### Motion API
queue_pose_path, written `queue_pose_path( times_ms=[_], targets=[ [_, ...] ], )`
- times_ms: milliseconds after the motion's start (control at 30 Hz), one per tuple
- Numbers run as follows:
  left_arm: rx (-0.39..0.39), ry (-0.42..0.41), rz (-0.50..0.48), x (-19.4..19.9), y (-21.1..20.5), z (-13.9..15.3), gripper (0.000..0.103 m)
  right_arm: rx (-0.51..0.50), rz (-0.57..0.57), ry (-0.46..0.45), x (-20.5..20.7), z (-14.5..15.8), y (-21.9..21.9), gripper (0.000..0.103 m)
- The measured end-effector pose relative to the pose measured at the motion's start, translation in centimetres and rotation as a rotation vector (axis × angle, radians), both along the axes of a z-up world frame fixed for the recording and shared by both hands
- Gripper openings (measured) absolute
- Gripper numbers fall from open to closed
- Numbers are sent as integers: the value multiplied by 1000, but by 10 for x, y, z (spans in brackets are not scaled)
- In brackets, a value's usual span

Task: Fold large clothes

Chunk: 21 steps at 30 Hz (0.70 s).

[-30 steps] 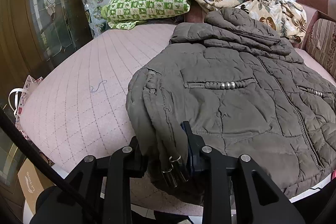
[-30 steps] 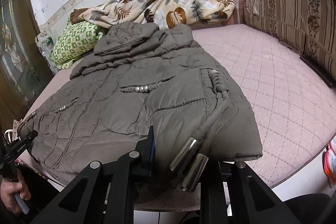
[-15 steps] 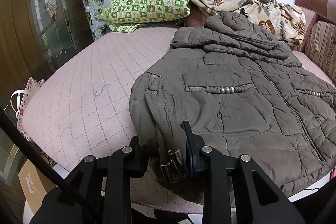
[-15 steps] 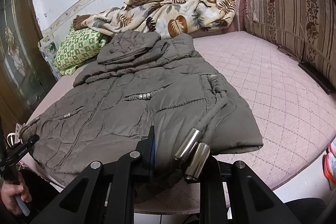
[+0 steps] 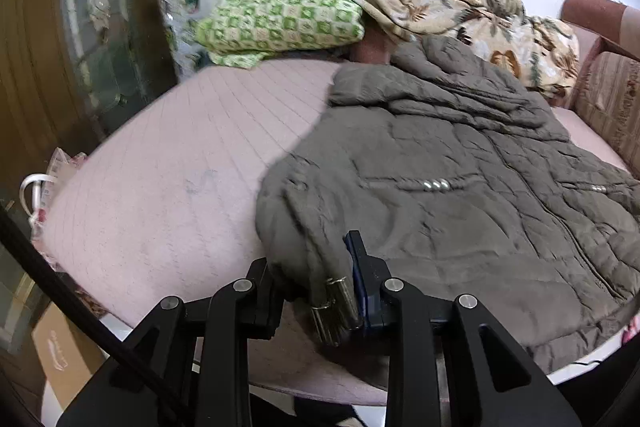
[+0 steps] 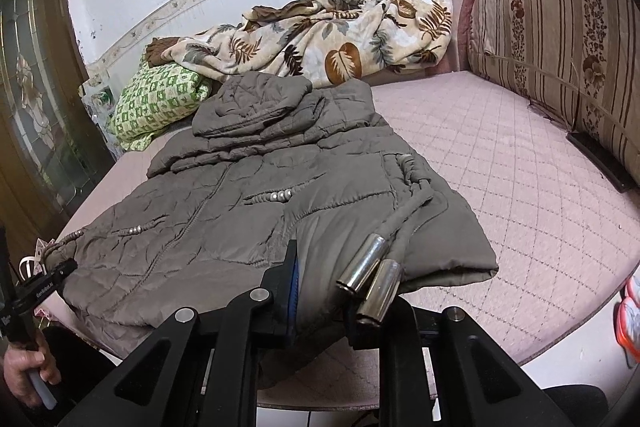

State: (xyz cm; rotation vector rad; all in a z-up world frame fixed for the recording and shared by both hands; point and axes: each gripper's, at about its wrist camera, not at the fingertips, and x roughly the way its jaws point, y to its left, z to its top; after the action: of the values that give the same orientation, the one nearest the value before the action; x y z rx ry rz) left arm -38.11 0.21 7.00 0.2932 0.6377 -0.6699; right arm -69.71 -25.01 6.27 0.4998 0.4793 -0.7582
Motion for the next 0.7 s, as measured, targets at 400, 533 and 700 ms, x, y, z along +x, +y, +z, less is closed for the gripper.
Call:
queue_pose_path(
  times_ms=[400,533,700],
  targets=[
    [-12,97,-33,15,8,-8,32,64,-1,-7,-2,-11,-8,18],
    [-69,205,-34,33,24,-16,39,78,2,-10,-3,-14,-9,18],
    [-50,185,-20,35,27,-21,25,94,2,-13,-3,-18,-10,19]
  ],
)
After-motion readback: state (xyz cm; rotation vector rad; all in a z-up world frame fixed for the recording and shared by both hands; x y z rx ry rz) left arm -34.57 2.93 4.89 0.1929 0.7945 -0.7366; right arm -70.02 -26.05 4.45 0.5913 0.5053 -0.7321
